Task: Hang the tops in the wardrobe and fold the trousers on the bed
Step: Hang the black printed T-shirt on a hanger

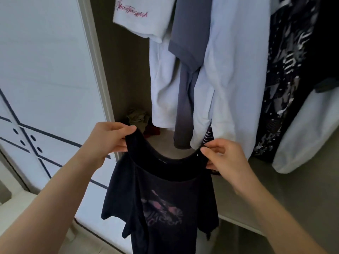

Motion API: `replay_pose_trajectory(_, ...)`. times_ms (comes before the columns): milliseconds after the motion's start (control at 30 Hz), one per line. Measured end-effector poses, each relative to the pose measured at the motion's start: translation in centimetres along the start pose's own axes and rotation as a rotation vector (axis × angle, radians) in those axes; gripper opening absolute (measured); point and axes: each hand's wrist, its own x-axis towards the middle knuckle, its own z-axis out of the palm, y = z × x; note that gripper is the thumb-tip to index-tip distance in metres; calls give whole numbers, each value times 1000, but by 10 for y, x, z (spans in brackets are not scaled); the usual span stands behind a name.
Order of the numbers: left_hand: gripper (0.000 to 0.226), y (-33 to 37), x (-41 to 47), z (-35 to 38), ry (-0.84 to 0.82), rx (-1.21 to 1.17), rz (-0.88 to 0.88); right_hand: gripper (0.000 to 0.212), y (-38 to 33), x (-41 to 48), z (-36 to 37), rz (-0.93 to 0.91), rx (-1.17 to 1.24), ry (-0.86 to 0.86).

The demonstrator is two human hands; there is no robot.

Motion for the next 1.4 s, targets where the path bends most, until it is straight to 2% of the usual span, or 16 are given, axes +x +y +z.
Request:
replay_pose_trajectory(100, 11, 25, 18, -1, 100, 222, 172, 10, -19, 16, 1, -118, -114, 49)
replay_pose_trajectory(233, 16, 57, 38, -8, 179, 386, 352, 21, -46, 32, 4, -309, -307, 96)
replay_pose_trajectory(333, 18, 86, 54, -12, 220, 463, 478, 13, -75, 44, 8, -457, -505, 114)
replay_pose_trajectory(433, 18, 117, 70, -16, 247, 514, 558, 6, -105, 60, 14, -558, -606, 100)
replay_pose_trajectory(700, 17, 203, 105, -36, 354, 584, 763, 8, -180, 98, 19, -874, -803, 161)
replay_pose_trajectory(1067, 21, 303, 149, -64, 600, 766, 946, 20, -291, 151, 20, -1003, -865, 197)
replay_pose_trajectory(1233, 25, 331, 155, -76, 901, 1148, 1093, 21, -332, 185, 30, -1088, -946, 243)
replay_pose_trajectory(1400, 26, 355, 169, -90, 940, 1325, 1240, 28, -386, 233, 51, -1194, -1178, 298)
